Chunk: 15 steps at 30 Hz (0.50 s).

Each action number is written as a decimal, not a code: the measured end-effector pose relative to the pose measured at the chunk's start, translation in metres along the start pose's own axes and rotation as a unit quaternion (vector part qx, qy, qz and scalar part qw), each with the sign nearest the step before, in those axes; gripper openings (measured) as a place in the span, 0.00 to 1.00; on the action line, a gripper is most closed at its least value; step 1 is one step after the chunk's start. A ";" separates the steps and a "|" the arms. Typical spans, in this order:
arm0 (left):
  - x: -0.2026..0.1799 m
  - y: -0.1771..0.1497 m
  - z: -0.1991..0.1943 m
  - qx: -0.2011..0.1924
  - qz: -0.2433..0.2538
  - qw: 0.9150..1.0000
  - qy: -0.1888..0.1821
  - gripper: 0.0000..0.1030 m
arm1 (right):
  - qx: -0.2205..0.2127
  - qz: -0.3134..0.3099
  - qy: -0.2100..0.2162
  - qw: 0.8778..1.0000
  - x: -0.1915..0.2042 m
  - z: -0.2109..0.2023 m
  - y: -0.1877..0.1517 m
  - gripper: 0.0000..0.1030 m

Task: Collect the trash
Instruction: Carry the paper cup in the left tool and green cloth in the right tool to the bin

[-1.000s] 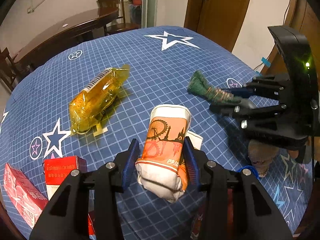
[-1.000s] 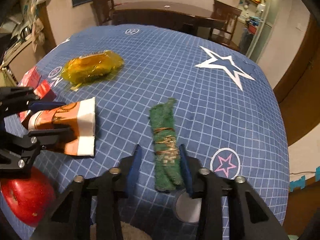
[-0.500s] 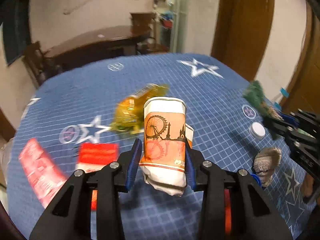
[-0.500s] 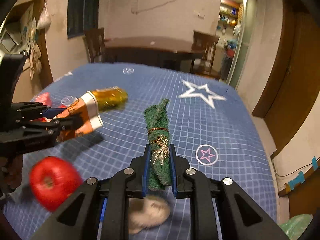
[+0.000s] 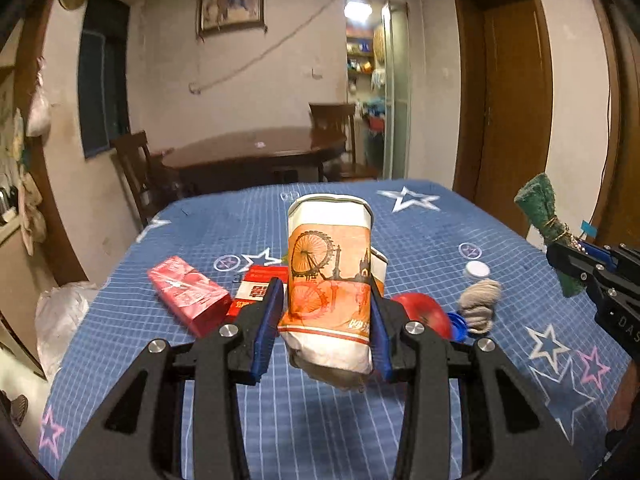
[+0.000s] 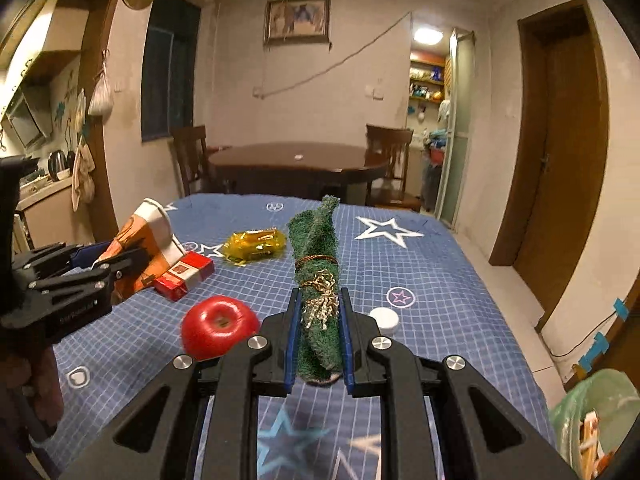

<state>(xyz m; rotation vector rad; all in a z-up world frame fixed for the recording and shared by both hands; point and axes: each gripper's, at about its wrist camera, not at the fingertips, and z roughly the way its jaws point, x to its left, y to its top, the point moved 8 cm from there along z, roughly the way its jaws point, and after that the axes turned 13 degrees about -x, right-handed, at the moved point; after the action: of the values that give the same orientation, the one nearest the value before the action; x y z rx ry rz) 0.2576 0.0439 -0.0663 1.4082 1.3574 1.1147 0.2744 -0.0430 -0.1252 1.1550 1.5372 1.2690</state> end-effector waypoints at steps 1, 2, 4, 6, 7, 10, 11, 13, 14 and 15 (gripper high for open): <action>-0.001 0.001 -0.009 -0.007 -0.003 1.000 0.000 0.37 | -0.005 0.002 -0.001 1.000 0.002 -0.009 0.000 0.18; -0.002 0.002 -0.018 -0.015 -0.006 1.000 0.000 0.37 | -0.009 0.002 -0.003 1.000 0.008 -0.023 0.000 0.18; -0.005 0.003 -0.031 -0.024 -0.016 1.000 0.000 0.37 | -0.016 0.005 -0.005 1.000 0.011 -0.041 0.000 0.18; -0.010 0.003 -0.043 -0.031 -0.024 0.999 -0.004 0.37 | -0.022 0.004 -0.006 1.000 0.016 -0.057 0.000 0.18; -0.012 0.002 -0.047 -0.033 -0.026 0.999 -0.005 0.37 | -0.024 0.004 -0.007 1.000 0.016 -0.064 0.000 0.18; -0.021 0.002 -0.058 -0.038 -0.030 0.999 -0.012 0.37 | -0.027 0.006 -0.009 1.000 0.015 -0.080 0.000 0.18; -0.023 0.003 -0.061 -0.039 -0.032 0.999 -0.015 0.37 | -0.029 0.006 -0.010 1.000 0.015 -0.085 0.001 0.18; -0.028 0.005 -0.068 -0.046 -0.030 0.998 -0.017 0.37 | -0.032 0.006 -0.013 0.999 0.012 -0.091 0.003 0.18; -0.031 0.007 -0.071 -0.051 -0.030 0.998 -0.019 0.37 | -0.034 0.007 -0.014 0.999 0.010 -0.097 0.004 0.18; -0.034 0.008 -0.073 -0.054 -0.028 0.998 -0.020 0.37 | -0.035 0.007 -0.016 0.999 0.008 -0.103 0.005 0.18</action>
<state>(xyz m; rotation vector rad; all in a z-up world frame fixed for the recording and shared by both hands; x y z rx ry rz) 0.1876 0.0094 -0.0432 1.3005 1.2811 1.1020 0.1743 -0.0600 -0.1040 1.1383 1.4521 1.2974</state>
